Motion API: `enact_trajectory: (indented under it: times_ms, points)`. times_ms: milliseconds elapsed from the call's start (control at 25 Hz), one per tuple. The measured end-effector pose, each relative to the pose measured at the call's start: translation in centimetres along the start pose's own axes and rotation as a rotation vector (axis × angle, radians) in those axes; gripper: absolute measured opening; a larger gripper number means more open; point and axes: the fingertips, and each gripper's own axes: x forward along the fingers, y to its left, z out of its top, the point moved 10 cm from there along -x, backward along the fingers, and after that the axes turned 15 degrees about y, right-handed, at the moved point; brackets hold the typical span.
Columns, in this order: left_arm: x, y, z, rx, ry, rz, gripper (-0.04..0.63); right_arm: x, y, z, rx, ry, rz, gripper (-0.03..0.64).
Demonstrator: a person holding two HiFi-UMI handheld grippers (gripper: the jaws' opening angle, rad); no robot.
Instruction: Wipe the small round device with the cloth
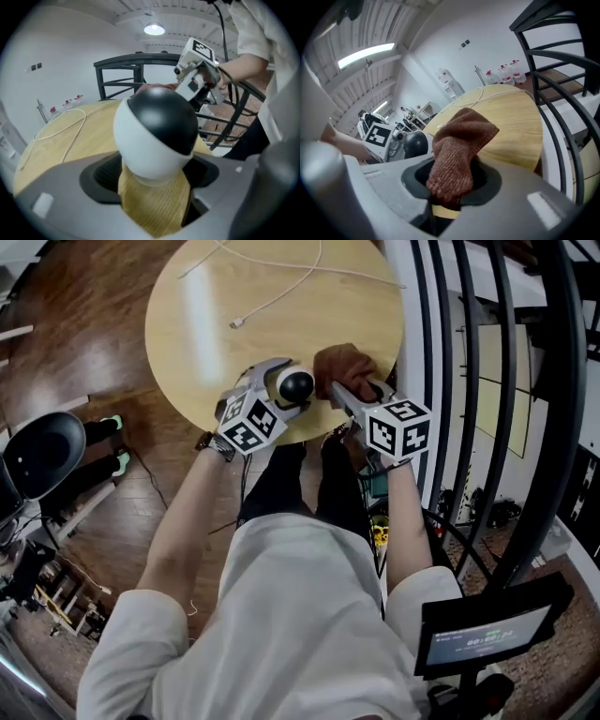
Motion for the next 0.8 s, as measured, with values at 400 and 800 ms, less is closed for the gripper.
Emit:
enact_trajectory:
  times_ms: [400, 800]
  points:
    - [0.9, -1.2, 0.5, -0.273, -0.043, 0.134, 0.373, -6.6, 2.2, -2.9, 0.093, -0.219, 0.078, 0.104]
    - [1.1, -2.1, 1.4, -0.514, -0.036, 0.300, 0.379, -3.2, 3.3, 3.9, 0.024, -0.122, 0.215, 0.106]
